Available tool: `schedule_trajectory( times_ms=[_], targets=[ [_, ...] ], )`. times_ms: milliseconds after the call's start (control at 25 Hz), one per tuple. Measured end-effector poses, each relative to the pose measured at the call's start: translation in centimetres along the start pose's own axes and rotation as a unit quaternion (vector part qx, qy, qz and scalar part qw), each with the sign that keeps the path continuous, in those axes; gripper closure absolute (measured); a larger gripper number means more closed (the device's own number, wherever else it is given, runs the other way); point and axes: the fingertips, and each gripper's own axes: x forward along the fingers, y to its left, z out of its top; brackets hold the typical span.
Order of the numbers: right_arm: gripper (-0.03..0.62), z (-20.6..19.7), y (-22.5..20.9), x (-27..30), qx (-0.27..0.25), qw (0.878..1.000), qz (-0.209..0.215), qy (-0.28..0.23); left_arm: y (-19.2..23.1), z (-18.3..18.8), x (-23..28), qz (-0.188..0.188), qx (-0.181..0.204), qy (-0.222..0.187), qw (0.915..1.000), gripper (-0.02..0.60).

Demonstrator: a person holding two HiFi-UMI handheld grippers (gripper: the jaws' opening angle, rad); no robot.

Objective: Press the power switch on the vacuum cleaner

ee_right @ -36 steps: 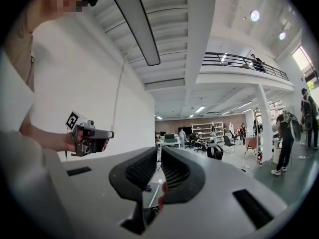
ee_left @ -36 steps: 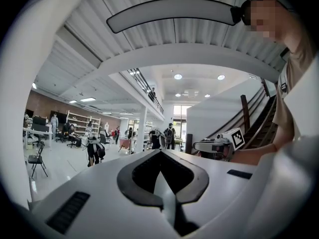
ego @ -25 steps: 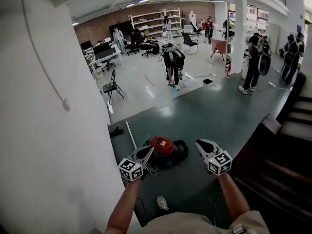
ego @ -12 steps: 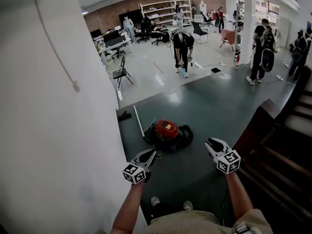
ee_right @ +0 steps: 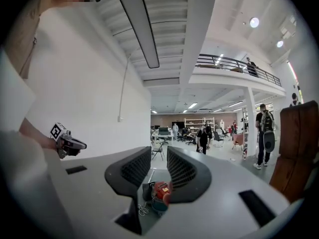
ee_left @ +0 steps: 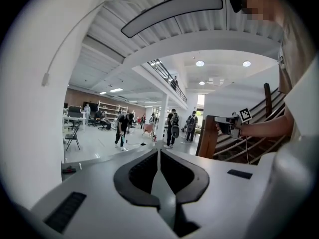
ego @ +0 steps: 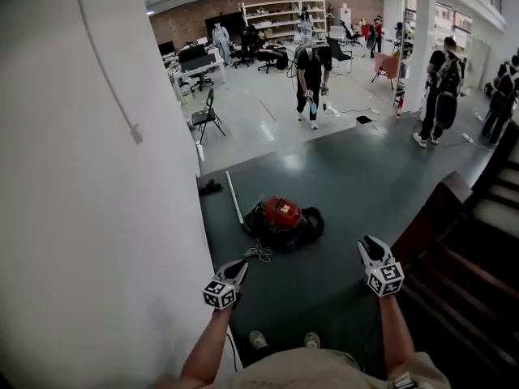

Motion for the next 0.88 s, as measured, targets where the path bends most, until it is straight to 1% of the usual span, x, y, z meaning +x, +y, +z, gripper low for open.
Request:
schedule_trajectory(
  times_ms=[120, 240, 360, 440, 560, 680, 760, 880],
  targets=[
    [0.505, -3.2, -1.1, 0.2, 0.000, 0.999, -0.026, 0.024, 1.3, -1.5, -0.1, 0.019, 0.001, 0.006, 0.9998, 0.574],
    [0.505, -7.8, -2.4, 0.6, 0.020, 0.997, -0.045, 0.060, 2.4, -3.3, 0.3, 0.034, -0.002, 0.016, 0.9993, 0.574],
    [0.505, -12.1, -3.1, 0.8, 0.040, 0.994, -0.044, 0.094, 2.2, -5.9, 1.4, 0.045, -0.016, 0.037, 0.9982, 0.574],
    [0.505, -14.3, -3.2, 0.9, 0.044, 0.992, -0.039, 0.115, 1.3, -7.2, 2.3, 0.046, -0.034, 0.042, 0.9975, 0.574],
    [0.505, -16.4, -2.8, 1.3, 0.049, 0.989, -0.034, 0.133, -0.9, -8.0, 4.1, 0.033, -0.063, 0.036, 0.9968, 0.574],
    [0.505, -17.4, -2.0, 1.6, 0.058, 0.988, -0.022, 0.141, -4.2, -9.0, 6.4, 0.010, -0.072, 0.041, 0.9965, 0.574],
    [0.505, -17.7, -1.0, 1.6, 0.062, 0.988, -0.006, 0.144, -6.5, -9.5, 8.0, -0.008, -0.078, 0.045, 0.9959, 0.574],
    [0.505, -17.6, 0.7, 1.8, 0.053, 0.986, 0.025, 0.154, -9.6, -9.3, 10.3, -0.038, -0.086, 0.041, 0.9948, 0.574]
  ],
)
